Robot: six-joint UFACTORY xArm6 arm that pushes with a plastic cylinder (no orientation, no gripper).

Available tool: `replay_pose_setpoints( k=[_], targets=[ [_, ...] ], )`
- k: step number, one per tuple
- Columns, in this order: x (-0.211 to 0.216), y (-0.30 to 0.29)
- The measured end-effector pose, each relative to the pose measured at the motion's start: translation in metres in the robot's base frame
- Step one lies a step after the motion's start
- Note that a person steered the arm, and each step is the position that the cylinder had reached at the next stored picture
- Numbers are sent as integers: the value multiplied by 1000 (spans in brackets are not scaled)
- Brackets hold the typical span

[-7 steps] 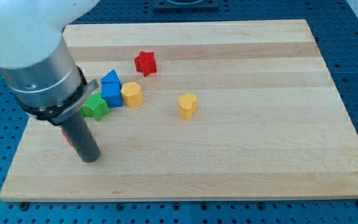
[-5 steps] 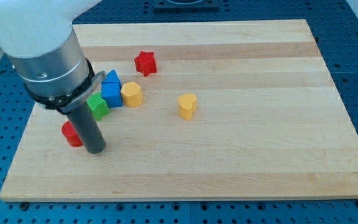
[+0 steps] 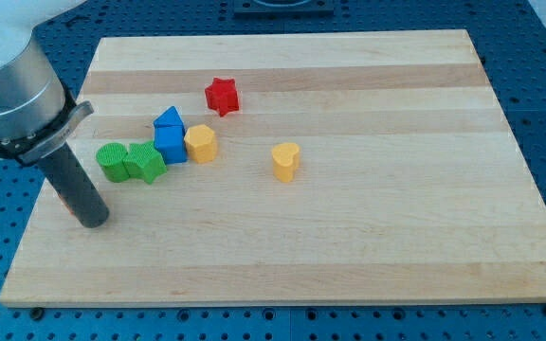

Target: Slide the red circle towards the green circle

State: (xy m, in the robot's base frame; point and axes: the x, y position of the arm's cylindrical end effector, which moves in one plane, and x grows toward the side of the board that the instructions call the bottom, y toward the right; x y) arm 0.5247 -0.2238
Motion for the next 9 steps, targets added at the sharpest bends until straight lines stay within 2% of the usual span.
replay_pose_setpoints(
  k=[1, 4, 9],
  targets=[
    [-14, -5],
    [1, -49],
    [-40, -51]
  ],
)
